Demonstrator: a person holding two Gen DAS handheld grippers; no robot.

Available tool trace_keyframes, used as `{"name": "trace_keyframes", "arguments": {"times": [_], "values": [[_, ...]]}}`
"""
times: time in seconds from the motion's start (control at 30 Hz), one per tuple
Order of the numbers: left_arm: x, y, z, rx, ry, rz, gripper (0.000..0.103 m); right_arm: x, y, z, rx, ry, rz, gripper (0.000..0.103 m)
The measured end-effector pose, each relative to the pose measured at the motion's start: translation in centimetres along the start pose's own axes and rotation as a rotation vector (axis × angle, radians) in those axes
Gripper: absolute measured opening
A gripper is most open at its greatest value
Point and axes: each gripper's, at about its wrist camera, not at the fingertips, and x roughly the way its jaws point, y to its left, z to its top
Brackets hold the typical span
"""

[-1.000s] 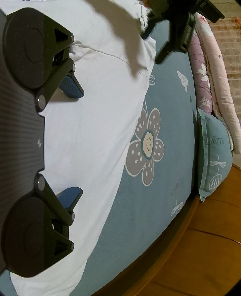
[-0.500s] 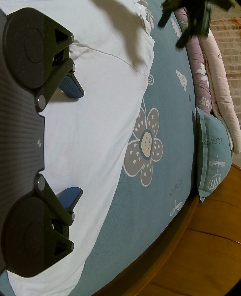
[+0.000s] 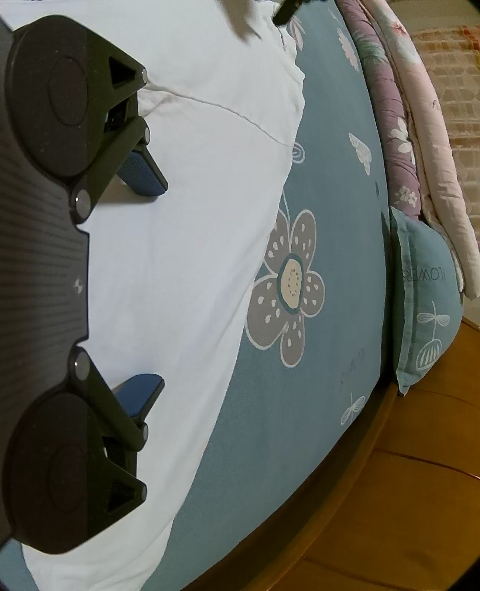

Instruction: Fold clothes

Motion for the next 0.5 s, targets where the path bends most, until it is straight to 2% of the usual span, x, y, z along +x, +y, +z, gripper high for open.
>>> {"name": "trace_keyframes", "arguments": {"times": [0.1,0.23,0.37,0.5], "values": [[0.6,0.8,1.1,-0.034,-0.060,0.002,0.102,0.2,0.0,0.1,0.002,-0.003,0.000,0.103],[-0.2,0.9,1.6,-0.066,-0.046,-0.012,0.102,0.5,0.1,0.4,0.011,0.000,-0.007,0.103],[-4.2,0.9,1.5,-0.040,-0.076,-0.008,0.102,0.6,0.1,0.6,0.013,0.007,-0.013,0.103],[-9.0,1.0,-1.0,0.007,-0.065,0.021,0.102,0.5,0.2,0.6,0.015,0.012,-0.020,0.103]]}}
